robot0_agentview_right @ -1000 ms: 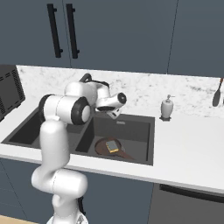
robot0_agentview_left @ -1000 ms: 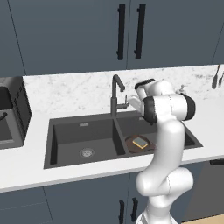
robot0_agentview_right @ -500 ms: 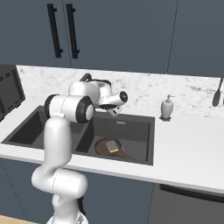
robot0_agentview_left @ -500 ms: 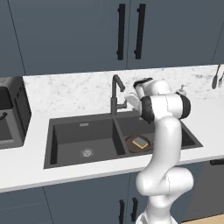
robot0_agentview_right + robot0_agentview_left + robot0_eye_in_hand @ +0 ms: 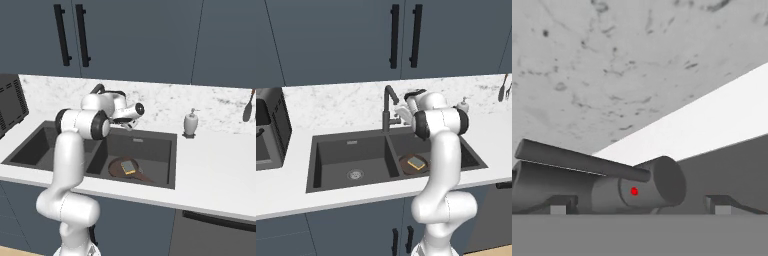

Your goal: Pick the pan and sponge and place them into the sink. Then turn on the water.

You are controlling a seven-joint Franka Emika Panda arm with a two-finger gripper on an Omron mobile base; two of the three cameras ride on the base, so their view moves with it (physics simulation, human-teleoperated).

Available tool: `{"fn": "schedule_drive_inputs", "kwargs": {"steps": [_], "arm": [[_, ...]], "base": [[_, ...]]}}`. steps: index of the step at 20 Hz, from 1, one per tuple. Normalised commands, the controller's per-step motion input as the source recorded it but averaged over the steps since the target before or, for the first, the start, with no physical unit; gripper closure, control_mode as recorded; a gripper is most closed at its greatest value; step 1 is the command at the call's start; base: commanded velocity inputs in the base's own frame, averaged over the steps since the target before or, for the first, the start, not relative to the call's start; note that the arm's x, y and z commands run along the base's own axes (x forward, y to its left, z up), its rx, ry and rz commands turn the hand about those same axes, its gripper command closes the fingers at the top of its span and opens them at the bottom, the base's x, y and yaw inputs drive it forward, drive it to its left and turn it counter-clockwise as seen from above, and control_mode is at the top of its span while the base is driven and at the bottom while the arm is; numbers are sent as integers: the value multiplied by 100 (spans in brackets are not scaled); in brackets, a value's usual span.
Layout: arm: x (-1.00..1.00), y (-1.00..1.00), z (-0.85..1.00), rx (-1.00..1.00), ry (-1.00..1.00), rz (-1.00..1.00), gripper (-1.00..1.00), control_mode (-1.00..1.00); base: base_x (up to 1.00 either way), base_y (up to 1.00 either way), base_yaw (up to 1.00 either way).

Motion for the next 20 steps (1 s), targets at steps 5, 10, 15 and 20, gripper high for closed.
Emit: {"fn": "schedule_drive_inputs", "kwargs": {"steps": [5, 10, 15, 20], "arm": [[32, 0, -10, 0, 0, 0, -100, -100], [14, 0, -11, 1, 0, 0, -100, -100], [0, 0, -3, 0, 0, 0, 100, -100], [3, 0, -3, 6, 0, 0, 100, -100]], "base": [[0, 0, 0], [0, 0, 0], [0, 0, 0], [0, 0, 0]]}}
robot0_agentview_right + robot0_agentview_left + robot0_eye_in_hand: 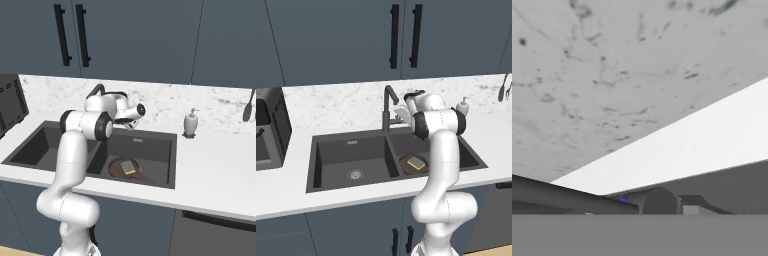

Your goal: Pick the pan and sponge and place them into the sink. Then turn on the water.

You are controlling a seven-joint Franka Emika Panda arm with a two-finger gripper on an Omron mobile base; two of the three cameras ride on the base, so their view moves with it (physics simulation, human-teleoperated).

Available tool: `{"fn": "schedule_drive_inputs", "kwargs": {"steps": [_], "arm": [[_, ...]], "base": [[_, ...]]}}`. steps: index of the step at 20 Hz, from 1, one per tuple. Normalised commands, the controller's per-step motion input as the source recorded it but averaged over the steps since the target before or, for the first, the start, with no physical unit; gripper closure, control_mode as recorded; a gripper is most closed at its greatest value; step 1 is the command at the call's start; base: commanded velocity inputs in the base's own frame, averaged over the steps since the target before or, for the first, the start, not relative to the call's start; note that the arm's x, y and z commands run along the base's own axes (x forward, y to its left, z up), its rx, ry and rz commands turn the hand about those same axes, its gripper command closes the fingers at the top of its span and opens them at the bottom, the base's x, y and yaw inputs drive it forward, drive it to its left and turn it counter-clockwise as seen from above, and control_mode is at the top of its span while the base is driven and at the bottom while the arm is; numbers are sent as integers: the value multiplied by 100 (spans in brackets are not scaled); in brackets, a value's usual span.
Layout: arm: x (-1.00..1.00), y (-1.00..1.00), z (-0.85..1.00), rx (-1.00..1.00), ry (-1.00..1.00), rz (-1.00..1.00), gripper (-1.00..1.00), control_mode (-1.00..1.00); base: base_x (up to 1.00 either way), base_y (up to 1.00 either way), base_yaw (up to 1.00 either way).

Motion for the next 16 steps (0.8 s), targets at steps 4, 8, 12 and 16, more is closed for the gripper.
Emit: {"fn": "schedule_drive_inputs", "kwargs": {"steps": [4, 8, 12, 16], "arm": [[12, 0, -11, 14, 0, -3, 100, -100], [18, 0, -8, 20, 0, -13, 100, -100], [16, 0, -2, 22, 7, -19, 100, -100], [12, 0, -7, 19, 14, -15, 100, -100]], "base": [[0, 0, 0], [0, 0, 0], [0, 0, 0], [0, 0, 0]]}}
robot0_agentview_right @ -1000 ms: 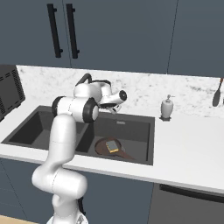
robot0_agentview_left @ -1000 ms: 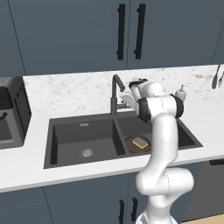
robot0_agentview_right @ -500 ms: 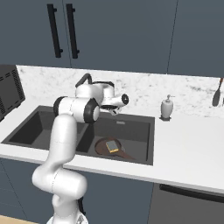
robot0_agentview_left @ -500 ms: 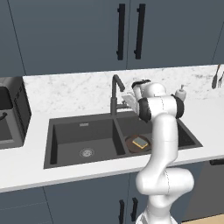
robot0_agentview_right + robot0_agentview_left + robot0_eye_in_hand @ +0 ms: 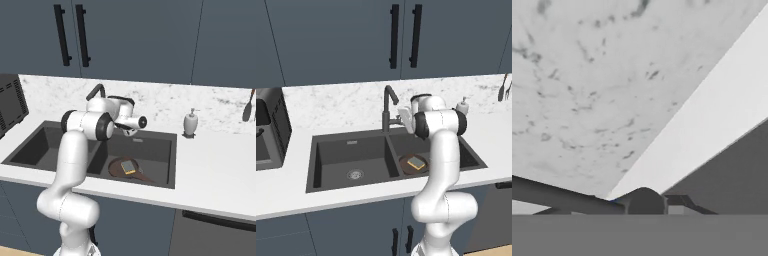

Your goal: Pick the pan and sponge and place them into the sink. Then turn on the water.

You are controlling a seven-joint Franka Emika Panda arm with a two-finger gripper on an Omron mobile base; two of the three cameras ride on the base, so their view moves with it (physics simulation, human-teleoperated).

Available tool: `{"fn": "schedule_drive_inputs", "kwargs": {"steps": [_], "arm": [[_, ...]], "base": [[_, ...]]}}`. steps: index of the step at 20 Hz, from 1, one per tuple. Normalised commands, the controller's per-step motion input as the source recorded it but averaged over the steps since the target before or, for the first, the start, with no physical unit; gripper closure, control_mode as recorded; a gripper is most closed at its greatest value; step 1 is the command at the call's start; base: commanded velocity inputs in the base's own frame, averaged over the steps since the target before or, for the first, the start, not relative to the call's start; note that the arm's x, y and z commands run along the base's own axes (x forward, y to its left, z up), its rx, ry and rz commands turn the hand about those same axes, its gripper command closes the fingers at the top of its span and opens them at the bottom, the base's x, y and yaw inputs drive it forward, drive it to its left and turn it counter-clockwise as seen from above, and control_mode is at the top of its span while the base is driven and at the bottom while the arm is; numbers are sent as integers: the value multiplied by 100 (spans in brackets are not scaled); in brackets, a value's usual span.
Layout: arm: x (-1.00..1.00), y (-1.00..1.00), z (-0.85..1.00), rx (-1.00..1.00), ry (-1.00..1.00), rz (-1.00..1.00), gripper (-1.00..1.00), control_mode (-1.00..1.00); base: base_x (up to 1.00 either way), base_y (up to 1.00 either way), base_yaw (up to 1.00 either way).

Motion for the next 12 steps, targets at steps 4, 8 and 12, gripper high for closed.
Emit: {"fn": "schedule_drive_inputs", "kwargs": {"steps": [4, 8, 12], "arm": [[5, 0, -17, 13, 16, -9, 100, -100], [4, 0, -27, 8, 14, -3, 100, -100], [1, 1, -26, 0, 10, 0, 100, -100]], "base": [[0, 0, 0], [0, 0, 0], [0, 0, 0]]}}
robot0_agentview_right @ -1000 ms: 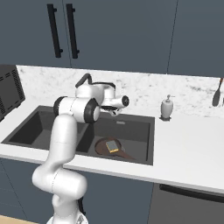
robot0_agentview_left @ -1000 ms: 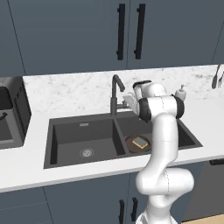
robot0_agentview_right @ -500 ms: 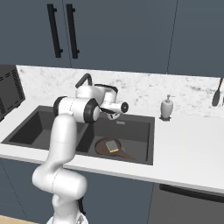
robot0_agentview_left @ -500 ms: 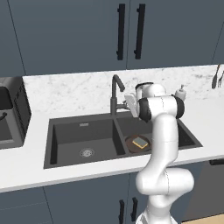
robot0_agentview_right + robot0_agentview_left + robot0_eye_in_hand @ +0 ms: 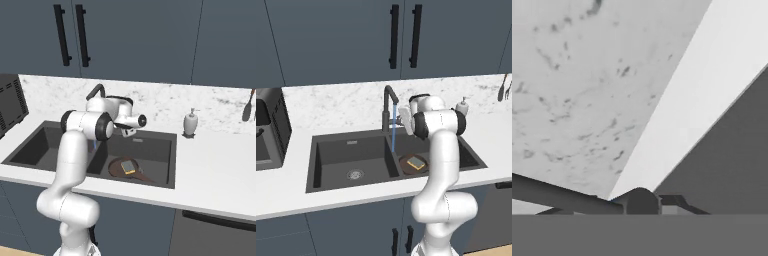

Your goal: Pick the pan and sponge and place them into the sink. Then turn on the water.

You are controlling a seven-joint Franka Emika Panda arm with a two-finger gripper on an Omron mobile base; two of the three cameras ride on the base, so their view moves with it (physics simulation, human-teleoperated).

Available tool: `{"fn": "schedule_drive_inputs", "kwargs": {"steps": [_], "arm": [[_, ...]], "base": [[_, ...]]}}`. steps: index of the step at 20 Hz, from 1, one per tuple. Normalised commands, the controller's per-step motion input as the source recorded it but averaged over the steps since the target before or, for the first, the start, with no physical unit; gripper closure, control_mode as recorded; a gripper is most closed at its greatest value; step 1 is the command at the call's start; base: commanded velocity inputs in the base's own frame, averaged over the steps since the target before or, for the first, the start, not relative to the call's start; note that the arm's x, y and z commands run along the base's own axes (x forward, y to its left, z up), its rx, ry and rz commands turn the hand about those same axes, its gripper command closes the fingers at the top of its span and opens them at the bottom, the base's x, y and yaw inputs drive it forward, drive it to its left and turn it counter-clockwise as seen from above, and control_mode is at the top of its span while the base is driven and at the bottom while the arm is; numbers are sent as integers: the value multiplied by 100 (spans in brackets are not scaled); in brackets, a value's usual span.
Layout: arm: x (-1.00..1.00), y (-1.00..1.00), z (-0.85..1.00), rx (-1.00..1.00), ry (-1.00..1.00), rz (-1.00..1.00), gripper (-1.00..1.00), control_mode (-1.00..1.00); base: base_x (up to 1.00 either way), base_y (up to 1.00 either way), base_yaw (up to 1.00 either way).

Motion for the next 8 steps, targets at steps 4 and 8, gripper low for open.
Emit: {"fn": "schedule_drive_inputs", "kwargs": {"steps": [4, 8], "arm": [[0, 0, -1, 0, 3, 0, 100, -100], [0, 0, 0, 0, 0, 0, 100, -100]], "base": [[0, 0, 0], [0, 0, 0]]}}
